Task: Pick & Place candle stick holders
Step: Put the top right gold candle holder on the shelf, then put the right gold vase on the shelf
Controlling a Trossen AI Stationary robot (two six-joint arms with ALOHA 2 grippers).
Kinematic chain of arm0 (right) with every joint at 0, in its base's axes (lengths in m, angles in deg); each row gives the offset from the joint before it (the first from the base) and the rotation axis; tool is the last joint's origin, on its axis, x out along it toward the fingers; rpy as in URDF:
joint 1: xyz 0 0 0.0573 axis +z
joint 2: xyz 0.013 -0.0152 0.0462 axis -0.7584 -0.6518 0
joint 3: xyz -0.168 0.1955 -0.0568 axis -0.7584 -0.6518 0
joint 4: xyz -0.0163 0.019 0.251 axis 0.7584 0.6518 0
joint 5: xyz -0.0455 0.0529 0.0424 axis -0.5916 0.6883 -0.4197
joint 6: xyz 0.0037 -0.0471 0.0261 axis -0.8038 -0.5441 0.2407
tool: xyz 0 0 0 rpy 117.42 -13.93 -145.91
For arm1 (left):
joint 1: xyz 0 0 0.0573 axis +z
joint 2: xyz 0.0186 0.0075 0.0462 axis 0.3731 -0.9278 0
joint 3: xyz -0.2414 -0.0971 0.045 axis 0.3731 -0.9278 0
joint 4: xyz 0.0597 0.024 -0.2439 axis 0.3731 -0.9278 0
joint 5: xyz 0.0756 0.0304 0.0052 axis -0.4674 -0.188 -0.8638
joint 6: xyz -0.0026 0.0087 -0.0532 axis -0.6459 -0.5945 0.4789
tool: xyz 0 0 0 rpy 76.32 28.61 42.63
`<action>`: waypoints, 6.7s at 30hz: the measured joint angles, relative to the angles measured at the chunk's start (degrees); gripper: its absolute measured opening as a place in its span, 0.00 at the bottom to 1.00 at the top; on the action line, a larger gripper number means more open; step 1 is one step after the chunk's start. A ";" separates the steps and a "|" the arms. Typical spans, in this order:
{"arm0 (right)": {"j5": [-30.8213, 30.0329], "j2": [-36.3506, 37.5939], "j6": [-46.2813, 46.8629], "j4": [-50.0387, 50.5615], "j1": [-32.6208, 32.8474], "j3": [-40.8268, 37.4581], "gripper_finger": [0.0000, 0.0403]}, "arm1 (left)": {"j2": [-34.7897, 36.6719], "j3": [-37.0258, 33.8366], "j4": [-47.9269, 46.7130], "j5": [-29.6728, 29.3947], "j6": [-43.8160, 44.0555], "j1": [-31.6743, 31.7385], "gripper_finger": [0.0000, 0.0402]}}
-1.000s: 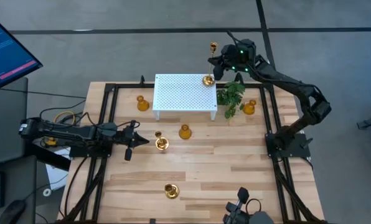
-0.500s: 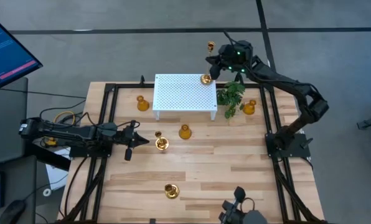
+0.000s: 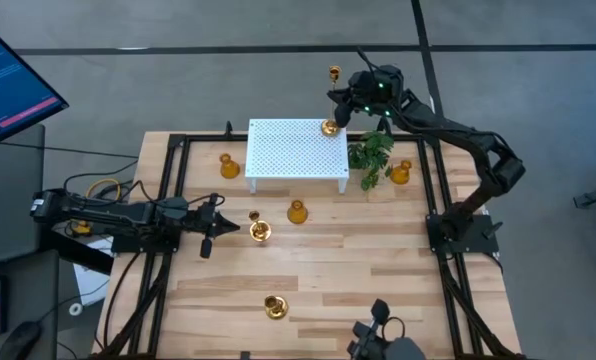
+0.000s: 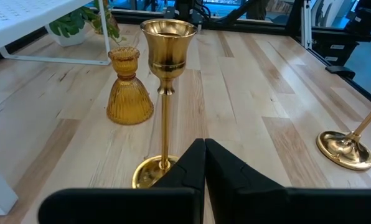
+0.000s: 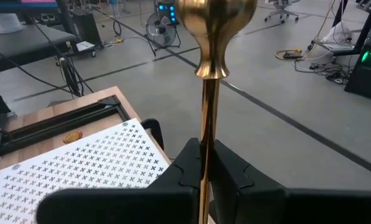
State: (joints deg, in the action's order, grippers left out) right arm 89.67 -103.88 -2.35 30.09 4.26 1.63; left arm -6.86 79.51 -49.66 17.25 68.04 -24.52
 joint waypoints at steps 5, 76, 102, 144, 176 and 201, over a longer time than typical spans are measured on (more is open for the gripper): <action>0.05 1.81 0.16 2.28 0.09 -0.37 0.10 | 0.00 0.00 0.00 0.01 0.01 0.00 0.02; -18.10 5.22 -0.86 74.49 -4.48 -0.15 0.28 | 0.00 0.00 -0.02 0.01 0.02 0.00 0.02; -25.00 2.19 2.12 73.06 -3.60 -10.49 0.28 | 0.00 0.00 -0.02 0.02 0.02 0.00 0.02; -24.36 2.22 2.23 71.06 -2.27 -7.77 0.28 | 0.00 0.00 -0.02 0.01 0.02 0.00 0.02; -31.70 2.15 1.33 87.60 8.99 1.98 0.03 | 0.00 0.00 -0.02 0.00 0.02 0.00 0.02; -24.04 0.96 -0.92 81.17 34.41 30.71 0.03 | 0.00 0.02 0.00 0.02 0.04 0.00 0.02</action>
State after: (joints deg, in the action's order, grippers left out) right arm 65.63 -102.92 -3.27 111.26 38.68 32.34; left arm -6.86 79.53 -49.66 17.27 68.08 -24.52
